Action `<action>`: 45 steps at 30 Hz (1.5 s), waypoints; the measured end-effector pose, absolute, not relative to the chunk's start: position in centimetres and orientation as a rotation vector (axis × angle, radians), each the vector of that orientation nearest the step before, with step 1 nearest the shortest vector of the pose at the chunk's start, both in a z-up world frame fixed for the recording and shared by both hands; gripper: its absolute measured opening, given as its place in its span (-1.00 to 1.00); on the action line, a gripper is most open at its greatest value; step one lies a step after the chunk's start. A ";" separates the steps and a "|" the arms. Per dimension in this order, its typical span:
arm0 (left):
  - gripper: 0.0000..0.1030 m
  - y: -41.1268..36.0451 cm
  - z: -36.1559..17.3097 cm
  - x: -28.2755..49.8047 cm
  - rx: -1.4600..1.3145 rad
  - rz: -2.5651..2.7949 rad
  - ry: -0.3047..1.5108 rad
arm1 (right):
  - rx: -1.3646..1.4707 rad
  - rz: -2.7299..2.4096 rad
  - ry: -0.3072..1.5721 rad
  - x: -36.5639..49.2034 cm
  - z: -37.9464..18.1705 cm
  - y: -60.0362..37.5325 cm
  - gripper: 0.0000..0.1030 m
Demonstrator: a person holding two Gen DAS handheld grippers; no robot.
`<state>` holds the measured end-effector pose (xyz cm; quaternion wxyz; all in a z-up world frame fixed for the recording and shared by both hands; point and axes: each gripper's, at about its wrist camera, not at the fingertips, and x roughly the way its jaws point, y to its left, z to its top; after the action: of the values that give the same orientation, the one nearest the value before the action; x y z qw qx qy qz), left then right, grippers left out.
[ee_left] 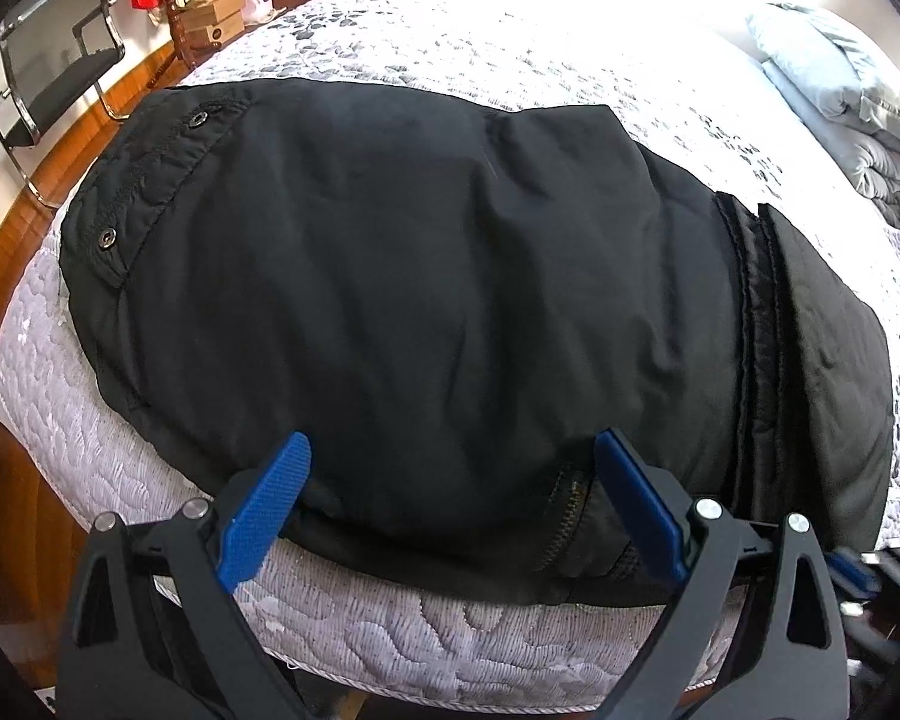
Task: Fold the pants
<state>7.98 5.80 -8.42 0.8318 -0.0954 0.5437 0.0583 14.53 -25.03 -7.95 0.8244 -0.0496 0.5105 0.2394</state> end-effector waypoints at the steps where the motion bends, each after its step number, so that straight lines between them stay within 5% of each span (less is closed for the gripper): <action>1: 0.86 5.9 -8.4 7.9 -0.205 0.126 1.152 | -0.086 0.511 1.106 14.9 -8.9 -25.0 -0.78; 7: 0.86 6.4 -8.3 7.7 -0.216 0.137 1.153 | 0.045 0.583 1.139 15.0 -9.2 -26.2 -0.23; 14: 0.86 6.7 -8.0 7.3 -0.200 0.140 1.148 | 0.261 0.622 1.069 14.9 -5.4 -29.3 -0.23; 25: 0.86 6.1 -7.9 7.1 -0.186 0.132 1.160 | 0.102 0.377 1.154 18.0 -10.2 -27.8 -0.26; 45: 0.86 9.8 -7.2 6.5 -0.218 0.226 1.119 | 0.128 0.411 1.098 16.8 -7.1 -28.6 -0.23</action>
<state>6.51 9.79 -7.19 0.8358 -0.1031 0.5286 0.1068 16.84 -28.55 -7.07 0.8311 0.0605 0.5177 0.1939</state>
